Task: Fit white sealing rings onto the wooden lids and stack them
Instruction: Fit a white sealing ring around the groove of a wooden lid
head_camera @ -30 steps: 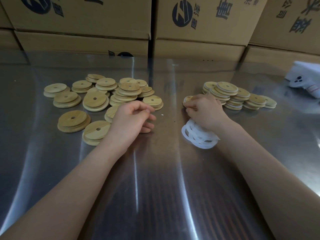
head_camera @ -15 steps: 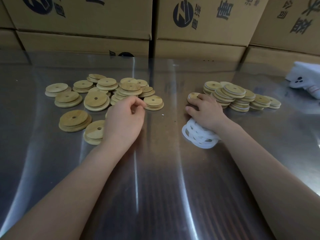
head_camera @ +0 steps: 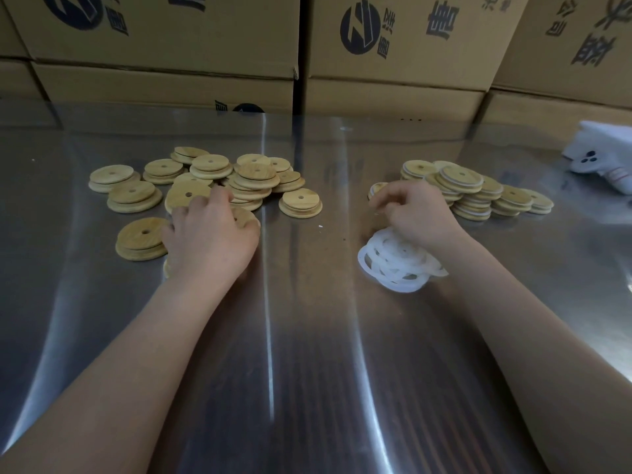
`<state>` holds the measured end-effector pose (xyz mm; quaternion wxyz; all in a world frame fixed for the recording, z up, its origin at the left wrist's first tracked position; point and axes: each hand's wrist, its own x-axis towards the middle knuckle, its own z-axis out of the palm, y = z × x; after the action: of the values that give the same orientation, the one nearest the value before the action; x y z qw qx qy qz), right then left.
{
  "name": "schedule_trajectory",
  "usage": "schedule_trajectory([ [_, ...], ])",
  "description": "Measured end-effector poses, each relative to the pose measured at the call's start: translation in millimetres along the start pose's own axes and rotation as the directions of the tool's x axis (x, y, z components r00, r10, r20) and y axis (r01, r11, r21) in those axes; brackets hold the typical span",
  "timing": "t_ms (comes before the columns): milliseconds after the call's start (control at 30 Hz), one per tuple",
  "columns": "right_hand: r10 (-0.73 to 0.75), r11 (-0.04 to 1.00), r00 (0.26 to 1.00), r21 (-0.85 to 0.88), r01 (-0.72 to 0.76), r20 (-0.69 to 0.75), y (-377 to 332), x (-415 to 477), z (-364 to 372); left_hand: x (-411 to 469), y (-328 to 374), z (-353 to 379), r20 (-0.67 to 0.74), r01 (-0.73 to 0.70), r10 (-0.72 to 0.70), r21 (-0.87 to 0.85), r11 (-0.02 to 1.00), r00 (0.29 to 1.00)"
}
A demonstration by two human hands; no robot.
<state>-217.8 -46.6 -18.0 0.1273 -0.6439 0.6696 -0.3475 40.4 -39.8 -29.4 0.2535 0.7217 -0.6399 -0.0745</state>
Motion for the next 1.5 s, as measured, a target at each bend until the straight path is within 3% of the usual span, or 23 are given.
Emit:
schedule_trajectory([
  [100,-0.021,0.999,0.998,0.039,0.018,0.065,-5,-3,-4,2,-1,2,0.012,0.004,-0.005,0.025,1.000,1.000],
  [300,-0.001,0.996,0.963,-0.089,0.026,0.268,-10,-8,-10,4,-5,6,-0.005,-0.035,0.035,0.039,0.999,0.999],
  [533,-0.026,0.994,0.920,-0.092,0.067,0.391,-12,-12,-18,8,-8,7,-0.014,-0.046,0.046,-0.027,0.999,0.999],
  [1033,-0.052,0.975,0.927,-0.182,0.128,0.372,-10,-10,-20,7,-6,2,-0.054,-0.063,0.062,-0.022,0.998,0.997],
  [1300,-0.125,0.988,0.950,-0.051,0.146,0.285,-12,-11,-20,2,-1,-2,-0.087,-0.071,0.069,-0.023,0.997,0.994],
  [1400,-0.159,0.987,0.959,0.029,0.157,0.234,-13,-12,-19,0,3,-5,-0.132,-0.089,0.075,-0.110,0.990,0.988],
  [1500,-0.171,0.985,0.963,0.048,0.165,0.207,-15,-13,-18,-4,9,-8,-0.176,-0.171,0.120,-0.313,0.934,0.977],
])
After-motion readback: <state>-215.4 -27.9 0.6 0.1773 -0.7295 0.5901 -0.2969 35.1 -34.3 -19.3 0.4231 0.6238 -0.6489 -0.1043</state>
